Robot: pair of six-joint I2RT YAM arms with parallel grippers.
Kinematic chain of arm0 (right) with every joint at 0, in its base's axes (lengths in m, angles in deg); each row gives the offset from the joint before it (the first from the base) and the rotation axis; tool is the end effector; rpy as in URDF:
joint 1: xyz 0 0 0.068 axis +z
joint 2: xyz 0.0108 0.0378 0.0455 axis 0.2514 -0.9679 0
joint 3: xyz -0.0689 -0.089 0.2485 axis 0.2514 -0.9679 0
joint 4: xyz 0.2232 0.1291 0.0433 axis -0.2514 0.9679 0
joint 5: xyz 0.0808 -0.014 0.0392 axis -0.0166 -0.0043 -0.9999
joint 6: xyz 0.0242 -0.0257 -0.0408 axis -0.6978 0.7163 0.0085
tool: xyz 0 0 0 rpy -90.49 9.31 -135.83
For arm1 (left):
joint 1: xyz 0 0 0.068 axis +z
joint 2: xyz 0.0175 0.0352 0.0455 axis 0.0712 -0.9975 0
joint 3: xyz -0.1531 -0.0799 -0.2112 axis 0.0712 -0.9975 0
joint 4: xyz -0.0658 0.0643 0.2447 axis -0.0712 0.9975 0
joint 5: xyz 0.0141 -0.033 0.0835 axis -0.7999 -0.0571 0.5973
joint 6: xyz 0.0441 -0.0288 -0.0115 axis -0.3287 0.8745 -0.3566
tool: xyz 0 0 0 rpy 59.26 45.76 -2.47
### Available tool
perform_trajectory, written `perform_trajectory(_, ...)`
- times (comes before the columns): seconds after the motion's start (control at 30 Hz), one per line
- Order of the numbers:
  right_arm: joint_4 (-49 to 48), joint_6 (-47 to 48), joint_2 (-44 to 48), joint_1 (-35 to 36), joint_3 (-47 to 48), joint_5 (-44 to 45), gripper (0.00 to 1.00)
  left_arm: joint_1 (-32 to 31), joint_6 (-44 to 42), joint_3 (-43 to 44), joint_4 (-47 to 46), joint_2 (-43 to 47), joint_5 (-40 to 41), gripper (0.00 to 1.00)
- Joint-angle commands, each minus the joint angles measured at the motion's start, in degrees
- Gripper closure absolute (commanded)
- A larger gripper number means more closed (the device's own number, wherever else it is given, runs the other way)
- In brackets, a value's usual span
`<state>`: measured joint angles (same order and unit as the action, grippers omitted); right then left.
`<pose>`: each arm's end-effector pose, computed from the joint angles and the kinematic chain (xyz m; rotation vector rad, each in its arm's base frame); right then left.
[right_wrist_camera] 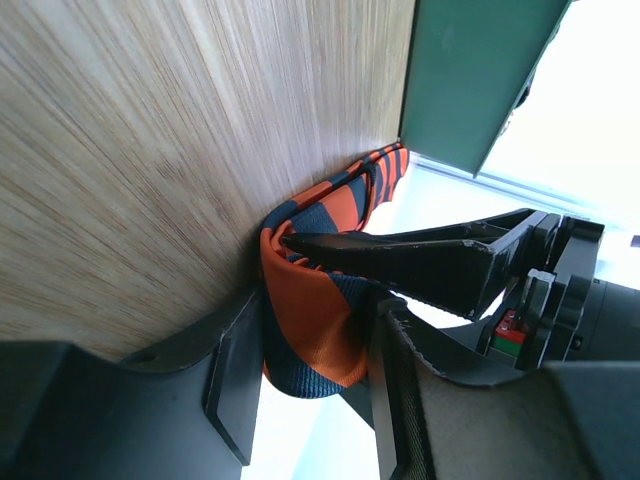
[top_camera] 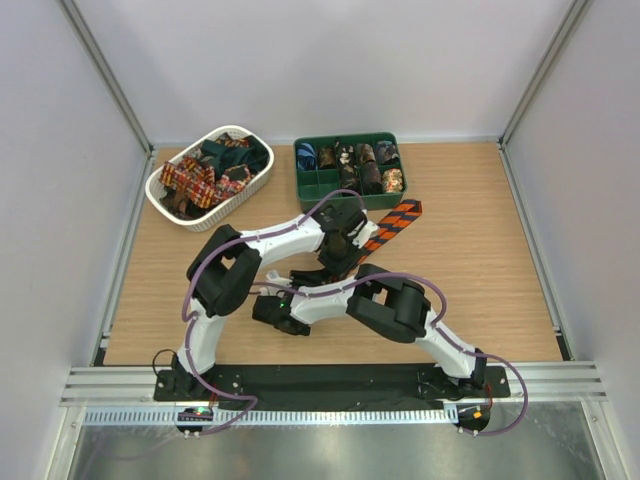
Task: Roll the ties
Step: Roll the tie
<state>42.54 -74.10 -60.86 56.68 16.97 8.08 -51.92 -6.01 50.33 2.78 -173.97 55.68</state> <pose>0.1621 0.3744 0.0842 -1.3267 1.7223 -1.2156 0.2813 -0.3180 0.1509 1.1083 2.6954 -0.3713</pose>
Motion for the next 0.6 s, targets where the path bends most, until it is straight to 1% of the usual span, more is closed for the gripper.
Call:
perform_trajectory(0.0,2.02,-3.28,1.68,-3.83,-0.40,-7.99,0.99,-1.91,1.92,-8.34,21.29,-8.54,-4.03,0.83)
perform_trajectory(0.03,1.67,-2.93,2.30,-3.48,-0.58,-8.43,0.99,-1.83,2.01,-7.99,20.86,-8.19,-3.42,0.80)
perform_trajectory(0.07,1.24,-2.75,2.83,-3.39,-0.84,-8.79,0.99,-1.91,2.19,-7.90,20.16,-7.93,-2.98,0.80)
perform_trajectory(0.17,-0.61,-1.61,4.67,-2.16,-1.98,-10.54,0.99,-1.82,2.54,-6.50,18.75,-6.70,-1.49,0.65)
perform_trajectory(0.23,-0.35,-1.52,5.12,-1.90,-1.90,-11.60,0.99,-1.83,2.45,-5.36,18.22,-5.99,-0.60,0.58)
perform_trajectory(0.33,0.00,-1.43,4.94,-1.20,-1.72,-11.87,0.99,-1.83,2.19,-3.60,17.86,-6.08,0.71,0.55)
perform_trajectory(0.43,0.00,-1.69,4.77,-0.67,-1.64,-12.22,0.99,-1.91,1.92,-1.75,18.39,-6.69,1.59,0.50)
perform_trajectory(0.5,0.00,-2.04,4.68,-0.32,-1.72,-12.22,0.99,-1.91,1.75,-0.96,18.57,-7.04,1.86,0.45)
perform_trajectory(0.53,0.00,-2.13,4.42,-0.14,-1.90,-12.22,0.99,-1.91,1.75,-0.35,18.39,-7.04,2.38,0.39)
perform_trajectory(0.57,0.00,-2.22,4.41,-0.14,-1.90,-12.22,0.99,-1.83,1.66,-0.08,18.48,-6.96,2.56,0.38)
